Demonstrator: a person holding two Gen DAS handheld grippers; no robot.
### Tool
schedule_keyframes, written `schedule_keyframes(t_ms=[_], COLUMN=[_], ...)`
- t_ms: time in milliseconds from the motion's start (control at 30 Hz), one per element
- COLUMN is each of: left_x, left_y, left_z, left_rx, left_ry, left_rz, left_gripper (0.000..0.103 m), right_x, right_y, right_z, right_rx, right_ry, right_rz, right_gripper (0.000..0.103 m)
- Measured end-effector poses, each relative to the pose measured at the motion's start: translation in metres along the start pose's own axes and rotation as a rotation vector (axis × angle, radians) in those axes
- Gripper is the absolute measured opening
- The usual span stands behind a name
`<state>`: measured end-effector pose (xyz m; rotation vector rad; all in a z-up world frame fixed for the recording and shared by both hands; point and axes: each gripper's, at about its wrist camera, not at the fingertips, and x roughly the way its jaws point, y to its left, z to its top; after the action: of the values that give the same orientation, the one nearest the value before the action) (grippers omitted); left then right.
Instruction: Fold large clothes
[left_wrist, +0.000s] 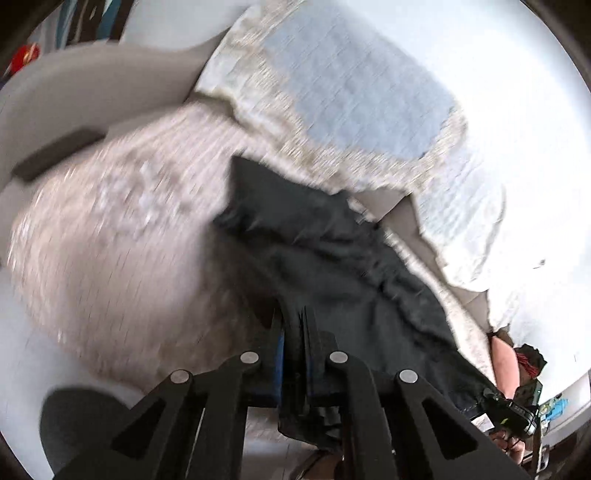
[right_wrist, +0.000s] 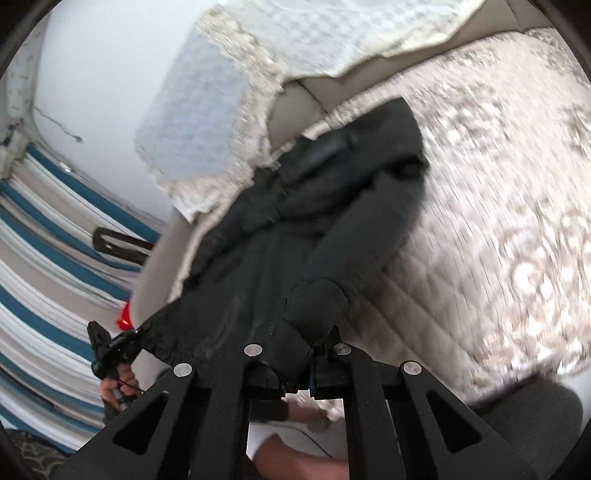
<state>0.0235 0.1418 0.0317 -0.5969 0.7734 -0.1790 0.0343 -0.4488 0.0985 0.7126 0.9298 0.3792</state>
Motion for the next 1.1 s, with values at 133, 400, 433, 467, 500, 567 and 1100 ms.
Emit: schedule_keyframes(t_ms=[133, 400, 433, 467, 500, 567, 1100], left_x=[0.006, 0.042, 0.049, 0.056, 0.064, 0.082, 0.288], left_y=[-0.017, -0.036, -0.036, -0.037, -0.038, -0.039, -0.011], left_z=[0.031, 0.097, 0.105, 0.113, 0.122, 0.142, 0.216], left_rx=[0.048, 0.071, 0.061, 0.050, 0.044, 0.031, -0.032], left_ry=[-0.040, -0.084, -0.085, -0.084, -0.085, -0.084, 0.160], left_rz=[-0.032, -0.054, -0.053, -0.055, -0.054, -0.038, 0.242], left_gripper=[0.008, 0.008, 0.008, 0.008, 0.008, 0.008, 0.014], right_x=[-0.005, 0.011, 0.014, 0.017, 0.023, 0.034, 0.213], right_y=[0.013, 0.027, 0.026, 0.025, 0.023, 0.017, -0.110], right_z=[0.027, 0.086, 0.094, 0.103, 0.115, 0.135, 0.257], right_rx=[-0.036, -0.081, -0.077, -0.073, -0.065, -0.050, 0.206], right_ry=[-0.052, -0.094, -0.097, -0.102, -0.105, -0.110, 0.062], right_rz=[0.053, 0.079, 0.082, 0.083, 0.079, 0.074, -0.186], right_gripper=[0.008, 0.008, 0.008, 0.008, 0.008, 0.008, 0.016])
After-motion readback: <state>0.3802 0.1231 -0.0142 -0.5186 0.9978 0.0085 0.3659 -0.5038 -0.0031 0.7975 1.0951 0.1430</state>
